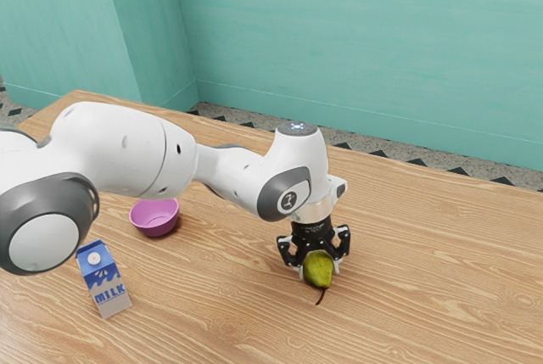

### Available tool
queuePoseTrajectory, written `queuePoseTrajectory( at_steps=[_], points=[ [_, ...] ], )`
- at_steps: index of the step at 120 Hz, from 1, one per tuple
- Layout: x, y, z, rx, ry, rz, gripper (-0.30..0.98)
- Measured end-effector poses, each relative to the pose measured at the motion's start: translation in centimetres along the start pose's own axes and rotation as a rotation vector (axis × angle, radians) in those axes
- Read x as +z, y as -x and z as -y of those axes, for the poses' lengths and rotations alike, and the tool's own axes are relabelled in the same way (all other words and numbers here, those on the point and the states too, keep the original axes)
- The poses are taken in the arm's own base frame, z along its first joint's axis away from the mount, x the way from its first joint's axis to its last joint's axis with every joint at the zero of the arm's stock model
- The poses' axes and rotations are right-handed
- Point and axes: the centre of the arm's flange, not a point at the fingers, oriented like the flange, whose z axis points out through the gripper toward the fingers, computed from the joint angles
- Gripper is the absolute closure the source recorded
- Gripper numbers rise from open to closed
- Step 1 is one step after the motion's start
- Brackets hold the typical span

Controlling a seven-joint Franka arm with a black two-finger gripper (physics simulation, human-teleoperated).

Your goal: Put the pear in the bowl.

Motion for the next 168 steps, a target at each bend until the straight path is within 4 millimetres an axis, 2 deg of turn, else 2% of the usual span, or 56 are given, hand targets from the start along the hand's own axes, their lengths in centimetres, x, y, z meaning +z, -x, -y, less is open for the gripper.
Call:
queuePoseTrajectory(
  at_steps=[19, 49, 61, 73, 91, 110, 168],
  points=[
    [-0.8, 0.1, -0.1, -0.001, 0.003, -0.005, 0.41],
    [-3.3, 0.1, -0.4, -0.01, 0.004, -0.013, 0.6],
    [-4.8, -0.1, -0.1, -0.019, 0.003, -0.016, 0.63],
    [-7.2, -1.2, 0.9, -0.043, 0.009, -0.029, 0.66],
    [-9.6, -4.4, 3.9, -0.107, -0.002, -0.041, 0.68],
    [-11.0, -7.9, 7.6, -0.179, -0.026, -0.049, 0.69],
    [-12.9, -16.8, 19.4, -0.381, -0.098, -0.054, 0.72]
  ],
)
